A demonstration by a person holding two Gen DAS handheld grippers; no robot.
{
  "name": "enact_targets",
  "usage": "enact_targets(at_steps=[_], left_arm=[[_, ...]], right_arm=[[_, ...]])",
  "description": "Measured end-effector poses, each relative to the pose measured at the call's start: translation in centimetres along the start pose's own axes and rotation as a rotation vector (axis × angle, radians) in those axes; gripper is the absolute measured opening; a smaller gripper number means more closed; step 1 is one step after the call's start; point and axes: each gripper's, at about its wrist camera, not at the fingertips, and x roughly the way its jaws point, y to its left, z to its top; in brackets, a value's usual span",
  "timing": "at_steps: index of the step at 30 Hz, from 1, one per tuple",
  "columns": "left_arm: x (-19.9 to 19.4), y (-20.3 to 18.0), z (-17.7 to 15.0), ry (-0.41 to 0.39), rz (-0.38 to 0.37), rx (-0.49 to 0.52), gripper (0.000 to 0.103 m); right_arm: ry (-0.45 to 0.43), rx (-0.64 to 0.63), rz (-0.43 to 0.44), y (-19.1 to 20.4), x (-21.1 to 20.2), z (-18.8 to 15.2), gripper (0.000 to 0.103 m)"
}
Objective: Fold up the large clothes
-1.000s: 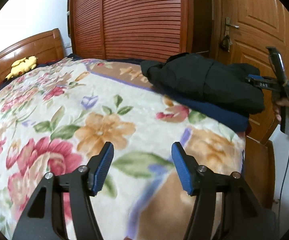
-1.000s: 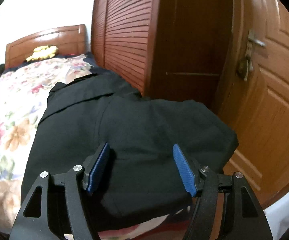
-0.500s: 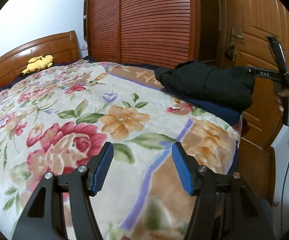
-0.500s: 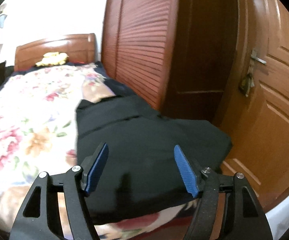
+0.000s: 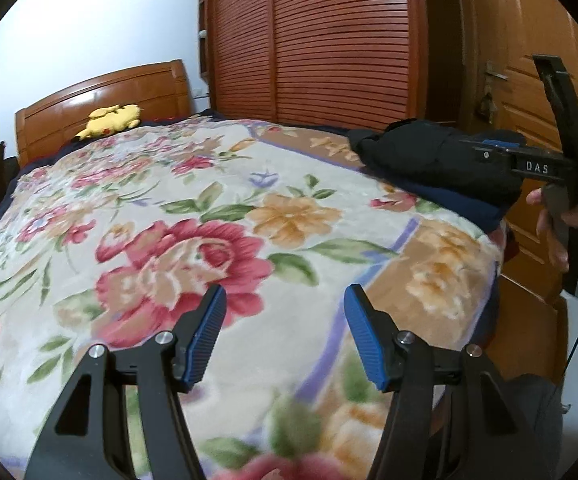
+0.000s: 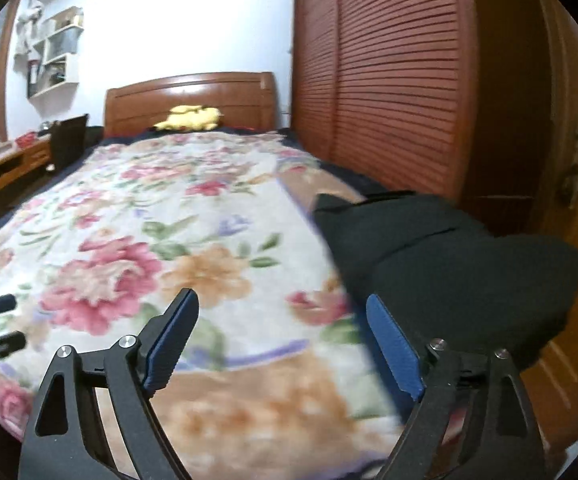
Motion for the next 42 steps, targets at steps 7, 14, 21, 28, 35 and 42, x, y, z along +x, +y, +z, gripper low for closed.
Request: enact_targets(at_steps=[7,14,21,28,35,42], left_arm=[[-0.8,4.4,-1.8,-0.009,0.115,-0.053,0.060],[-1.4,9.4,-3.4,-0.024,0.259,-0.090,0.060],[-2.5,15.0,-4.1,-0.052,0.351,-0.170,0.060],[-3.5,18.1,-5.1,-0.105,0.454,-0.208,0.060],[-3.4,19.7,-6.4,-0.109,0.453,-0.265,0.060],[-3.2,19.9,-6.8,-0.098,0.457,-0.270,0.060]], right_arm=[[0.003,-0.008,0.110,7.5,3.3,-1.1,0.089],[0.030,-0.050,0.216,15.2,7.2,-1.9,0.089],[0.013,-0.068,0.282,21.9,9.8,-1.9,0.089],[-0.080,-0.100,0.314,25.6,10.0,-1.6,0.089],[-0.132,-0.094,0.347,27.0,9.6,-1.4,0.089],[-0.133,-0.096,0.341,27.4,9.5,-1.6,0.089]])
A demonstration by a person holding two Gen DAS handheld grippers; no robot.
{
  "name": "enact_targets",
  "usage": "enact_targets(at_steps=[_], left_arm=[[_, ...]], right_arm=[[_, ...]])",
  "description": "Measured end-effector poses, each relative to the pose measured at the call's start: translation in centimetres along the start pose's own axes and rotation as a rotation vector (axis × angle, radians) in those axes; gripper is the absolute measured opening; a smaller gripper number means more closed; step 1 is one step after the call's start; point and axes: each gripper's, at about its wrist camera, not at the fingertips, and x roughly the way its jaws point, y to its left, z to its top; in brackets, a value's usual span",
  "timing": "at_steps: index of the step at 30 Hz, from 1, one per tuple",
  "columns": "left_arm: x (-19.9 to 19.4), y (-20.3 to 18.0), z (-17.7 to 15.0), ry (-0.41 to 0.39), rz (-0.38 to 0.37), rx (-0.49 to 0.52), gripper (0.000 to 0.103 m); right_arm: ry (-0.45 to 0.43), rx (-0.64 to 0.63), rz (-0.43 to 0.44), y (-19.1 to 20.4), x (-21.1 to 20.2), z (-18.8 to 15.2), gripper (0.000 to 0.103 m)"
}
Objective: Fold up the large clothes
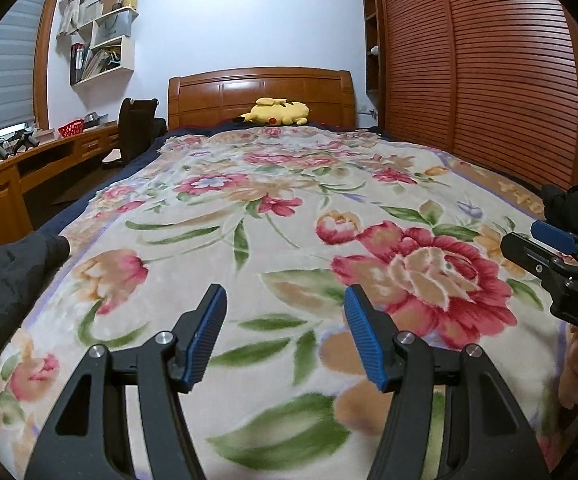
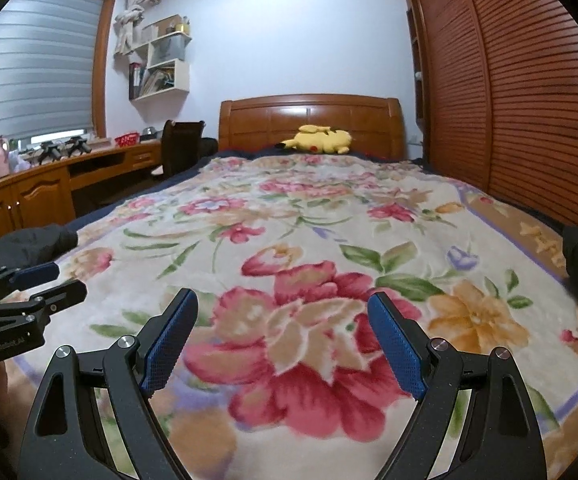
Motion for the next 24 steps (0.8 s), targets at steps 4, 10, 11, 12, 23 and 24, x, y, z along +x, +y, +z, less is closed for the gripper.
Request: enact_targets(at_steps=[4,10,11,12,23,24], left_arm=[[-0.05,0.15,-0.05,-0.003,-0.006,-0.007,0.060],[0.04,0.29,-0.14,0.007,-0.008,-0.007,0.060],[0.05,0.24,-0.08,0.009,-0.008,-0.007,0.060],[0.03,0.24,-0.11,0.010,-0.009,-0.007,0.060],[0.01,0.21,-0.18,0.009,-0.007,-0.007,0.061],[0.01,0.21,-0.16,0.009,-0.007,-0.006,0.061]], right_arm=[[0.003,0.006,-0.007,-0.20,-0.05,-0.16,0.089],[0.003,0.008,-0.013,-0.53,-0.11,-0.28,0.089],[0.003,0.009,-0.013,-0.56,-0.09,-0.28,0.089],[0.003,0.009,-0.011,-0.57,-0.08,-0.29,0.089],[0.004,0.009,-0.011,-0.63,-0.09,-0.35,0.089],[0.003,0.010,-0.011,-0.63,-0.09,-0.35,0.089]])
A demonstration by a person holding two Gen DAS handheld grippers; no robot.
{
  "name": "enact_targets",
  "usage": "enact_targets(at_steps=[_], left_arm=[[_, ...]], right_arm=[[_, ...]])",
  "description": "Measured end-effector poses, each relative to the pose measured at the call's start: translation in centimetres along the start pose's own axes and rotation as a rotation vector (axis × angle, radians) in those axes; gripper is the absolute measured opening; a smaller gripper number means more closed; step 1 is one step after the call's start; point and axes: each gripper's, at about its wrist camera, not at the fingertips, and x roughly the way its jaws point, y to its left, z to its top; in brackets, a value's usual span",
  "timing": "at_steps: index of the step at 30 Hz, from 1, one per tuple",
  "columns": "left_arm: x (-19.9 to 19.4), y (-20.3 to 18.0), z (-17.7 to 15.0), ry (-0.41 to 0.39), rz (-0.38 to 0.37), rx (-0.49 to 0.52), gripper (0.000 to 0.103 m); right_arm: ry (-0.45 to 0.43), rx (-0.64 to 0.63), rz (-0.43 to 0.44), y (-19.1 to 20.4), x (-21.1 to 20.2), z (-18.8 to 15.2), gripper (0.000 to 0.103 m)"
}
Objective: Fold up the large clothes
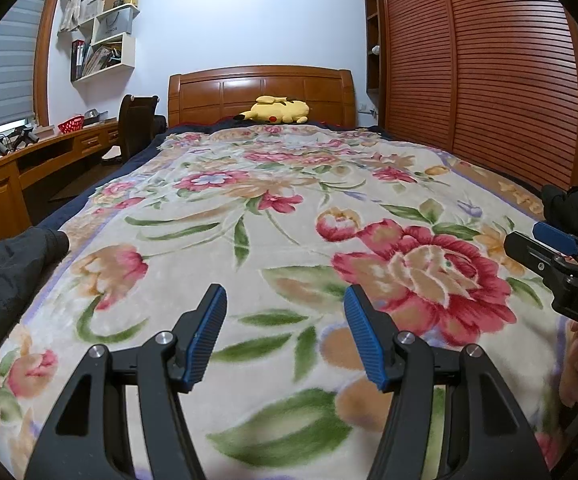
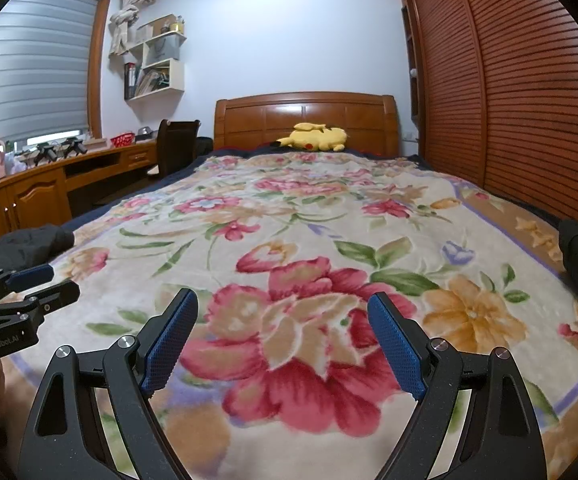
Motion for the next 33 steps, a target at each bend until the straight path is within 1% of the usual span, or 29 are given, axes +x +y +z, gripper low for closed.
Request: enact_targets(at_steps=[33], left_arm=[[-0.44,-0.09,0.00,-0.017,0.007,-0.005,0.061]], right_arm=[[-0.003,0.000,-0.001,-0.16,-0.02,-0.03,0.089]])
